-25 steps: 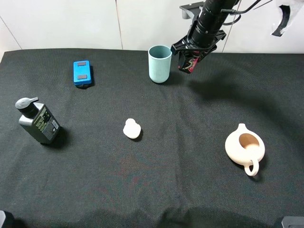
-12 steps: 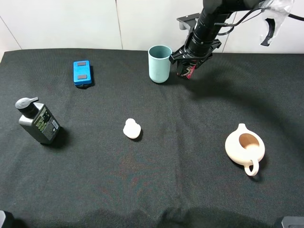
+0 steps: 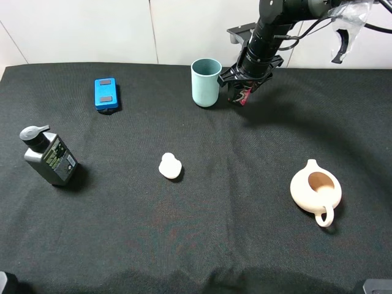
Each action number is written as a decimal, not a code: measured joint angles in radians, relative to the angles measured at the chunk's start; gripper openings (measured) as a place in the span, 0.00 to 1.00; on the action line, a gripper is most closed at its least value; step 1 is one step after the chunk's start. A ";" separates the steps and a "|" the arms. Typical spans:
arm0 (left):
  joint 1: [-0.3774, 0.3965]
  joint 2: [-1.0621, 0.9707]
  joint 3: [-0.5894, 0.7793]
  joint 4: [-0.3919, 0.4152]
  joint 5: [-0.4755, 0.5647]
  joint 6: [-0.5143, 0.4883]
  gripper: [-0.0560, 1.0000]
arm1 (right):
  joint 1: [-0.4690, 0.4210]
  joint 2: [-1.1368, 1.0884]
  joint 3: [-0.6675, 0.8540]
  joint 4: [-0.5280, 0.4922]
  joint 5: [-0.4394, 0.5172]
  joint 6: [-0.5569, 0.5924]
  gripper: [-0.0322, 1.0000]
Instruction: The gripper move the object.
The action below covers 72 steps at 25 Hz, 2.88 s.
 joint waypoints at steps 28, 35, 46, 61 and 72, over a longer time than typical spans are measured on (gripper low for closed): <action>0.000 0.000 0.000 0.000 0.000 0.000 0.96 | 0.000 0.017 0.000 0.001 0.010 0.000 0.62; 0.000 0.000 0.000 0.000 0.000 0.000 0.96 | 0.000 0.002 0.000 0.001 0.034 0.000 0.63; 0.000 0.000 0.000 0.000 0.000 0.000 0.96 | 0.000 -0.127 0.000 -0.007 0.145 0.000 0.70; 0.000 0.000 0.000 0.000 0.000 0.000 0.96 | 0.000 -0.316 0.000 0.008 0.364 0.002 0.70; 0.000 0.000 0.000 0.000 0.000 0.000 0.96 | 0.000 -0.494 0.098 0.015 0.368 0.049 0.70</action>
